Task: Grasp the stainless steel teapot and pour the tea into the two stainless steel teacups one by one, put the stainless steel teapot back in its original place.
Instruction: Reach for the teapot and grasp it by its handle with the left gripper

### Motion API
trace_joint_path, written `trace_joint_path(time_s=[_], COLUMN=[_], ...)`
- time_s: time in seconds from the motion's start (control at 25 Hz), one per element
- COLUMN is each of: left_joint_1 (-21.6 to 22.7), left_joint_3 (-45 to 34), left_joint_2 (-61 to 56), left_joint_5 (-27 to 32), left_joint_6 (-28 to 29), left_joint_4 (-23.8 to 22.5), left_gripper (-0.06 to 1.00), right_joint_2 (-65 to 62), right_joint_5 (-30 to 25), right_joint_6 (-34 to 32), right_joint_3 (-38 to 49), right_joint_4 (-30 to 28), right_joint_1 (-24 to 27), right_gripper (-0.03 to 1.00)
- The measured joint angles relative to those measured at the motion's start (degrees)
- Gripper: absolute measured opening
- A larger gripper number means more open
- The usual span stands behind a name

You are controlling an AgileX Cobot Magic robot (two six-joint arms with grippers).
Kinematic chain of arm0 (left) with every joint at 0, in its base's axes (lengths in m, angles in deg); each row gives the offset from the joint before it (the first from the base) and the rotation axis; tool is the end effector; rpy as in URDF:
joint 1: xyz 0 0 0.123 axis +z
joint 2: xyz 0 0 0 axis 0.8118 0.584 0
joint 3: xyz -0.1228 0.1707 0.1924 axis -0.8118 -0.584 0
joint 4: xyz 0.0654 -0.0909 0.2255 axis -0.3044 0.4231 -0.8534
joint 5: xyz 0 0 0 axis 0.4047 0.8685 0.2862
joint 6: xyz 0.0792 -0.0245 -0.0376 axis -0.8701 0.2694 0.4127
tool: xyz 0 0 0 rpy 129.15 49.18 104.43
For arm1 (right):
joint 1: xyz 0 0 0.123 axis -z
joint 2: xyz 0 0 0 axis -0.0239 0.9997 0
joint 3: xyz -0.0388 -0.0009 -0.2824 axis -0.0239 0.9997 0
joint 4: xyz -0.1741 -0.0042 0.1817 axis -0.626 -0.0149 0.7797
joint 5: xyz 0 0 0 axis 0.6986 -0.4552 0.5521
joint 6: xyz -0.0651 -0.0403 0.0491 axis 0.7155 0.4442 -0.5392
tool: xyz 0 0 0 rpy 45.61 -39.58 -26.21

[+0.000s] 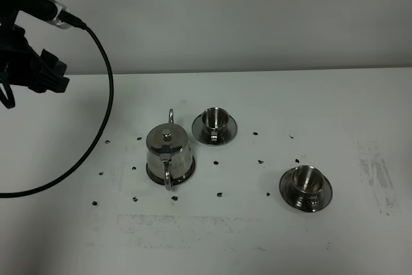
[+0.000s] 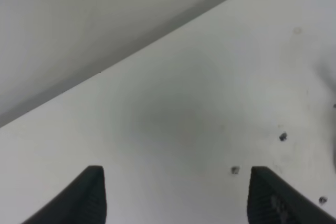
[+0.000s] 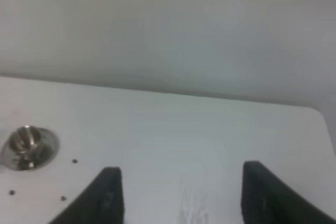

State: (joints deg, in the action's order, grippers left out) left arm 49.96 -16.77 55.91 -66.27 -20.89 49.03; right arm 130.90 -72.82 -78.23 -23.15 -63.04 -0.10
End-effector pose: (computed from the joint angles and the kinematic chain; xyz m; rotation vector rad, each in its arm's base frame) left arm 0.3620 -0.0366 0.3125 0.5501 2.1178 0.0600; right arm 0.1219 0.0018 0.4123 -0.0918 1.9674 -0.0480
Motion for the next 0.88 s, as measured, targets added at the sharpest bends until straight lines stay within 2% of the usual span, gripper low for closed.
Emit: trace_joint_path(time_s=[0.24, 0.36, 0.44, 0.6, 0.72, 0.88], left_joint_1=[-5.8, -9.5, -11.4, -14.6, -17.3, -21.3], left_joint_3=[0.0, 0.0, 0.0, 0.0, 0.0, 0.0], left_joint_2=[1.6, 1.9, 1.9, 1.9, 1.9, 1.9], left_joint_5=[0.7, 1.1, 1.4, 4.1, 7.4, 11.6], left_joint_6=[2.9, 7.6, 12.4, 24.8, 34.2, 44.2], left_joint_4=[1.1, -2.0, -5.7, -16.6, -25.5, -34.3], left_gripper=[0.56, 0.52, 0.48, 0.44, 0.44, 0.44], right_joint_2=[-11.9, -16.4, -19.1, -24.6, -29.1, -35.2], right_joint_5=[-11.2, -16.0, -18.6, -21.7, -22.2, -21.7], right_joint_6=[-1.7, -1.8, -1.8, -1.8, -1.9, -1.8], right_joint_3=[2.2, 2.9, 4.2, 8.0, 12.0, 17.8], right_joint_4=[0.0, -0.2, -0.7, -1.7, -1.8, -0.4], right_joint_1=[-0.1, -0.1, -0.1, -0.1, -0.1, -0.1], right_gripper=[0.47, 0.46, 0.46, 0.44, 0.44, 0.44])
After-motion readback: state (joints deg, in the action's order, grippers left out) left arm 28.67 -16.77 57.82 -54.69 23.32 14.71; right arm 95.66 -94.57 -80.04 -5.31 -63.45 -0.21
